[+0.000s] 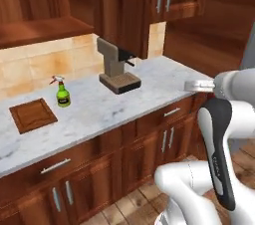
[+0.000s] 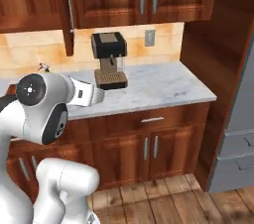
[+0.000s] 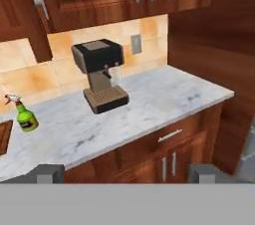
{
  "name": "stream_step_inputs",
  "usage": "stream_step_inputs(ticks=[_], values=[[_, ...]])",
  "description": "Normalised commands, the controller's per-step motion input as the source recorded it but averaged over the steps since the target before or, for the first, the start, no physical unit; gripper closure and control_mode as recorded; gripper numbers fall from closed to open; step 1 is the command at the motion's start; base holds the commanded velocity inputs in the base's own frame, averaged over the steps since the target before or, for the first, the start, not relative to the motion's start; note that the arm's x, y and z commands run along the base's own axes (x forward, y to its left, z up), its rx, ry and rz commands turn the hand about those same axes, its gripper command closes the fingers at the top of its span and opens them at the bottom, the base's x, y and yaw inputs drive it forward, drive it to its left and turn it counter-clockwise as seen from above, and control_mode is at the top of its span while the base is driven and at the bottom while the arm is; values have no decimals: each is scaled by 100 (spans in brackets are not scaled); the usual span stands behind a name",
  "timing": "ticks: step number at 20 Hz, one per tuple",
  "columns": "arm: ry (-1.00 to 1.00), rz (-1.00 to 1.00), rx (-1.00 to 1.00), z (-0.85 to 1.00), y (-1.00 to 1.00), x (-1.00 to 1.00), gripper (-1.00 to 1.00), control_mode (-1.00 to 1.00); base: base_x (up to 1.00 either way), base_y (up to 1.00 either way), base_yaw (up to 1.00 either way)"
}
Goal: Grab the spray bottle from the cabinet, then place it next to the cutting board for sanitizing. Then grab the dish brush from the countertop next to the sink and place it next to the cutting board.
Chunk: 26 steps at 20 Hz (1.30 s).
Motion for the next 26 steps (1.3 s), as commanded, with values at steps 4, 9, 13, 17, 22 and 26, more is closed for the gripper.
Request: stream_step_inputs(ticks=[4, 9, 13, 17, 22, 26], values=[[0, 0, 0, 0, 0, 0, -100, 100, 0, -41, -92], [0, 0, 0, 0, 0, 0, -100, 100, 0, -21, -97], [0, 0, 0, 0, 0, 0, -100, 100, 0, -18, -97], [0, 0, 0, 0, 0, 0, -100, 100, 0, -26, -94], [0, 0, 0, 0, 0, 0, -100, 100, 0, -28, -89], [0, 0, 0, 0, 0, 0, -100, 100, 4, -9, -70]])
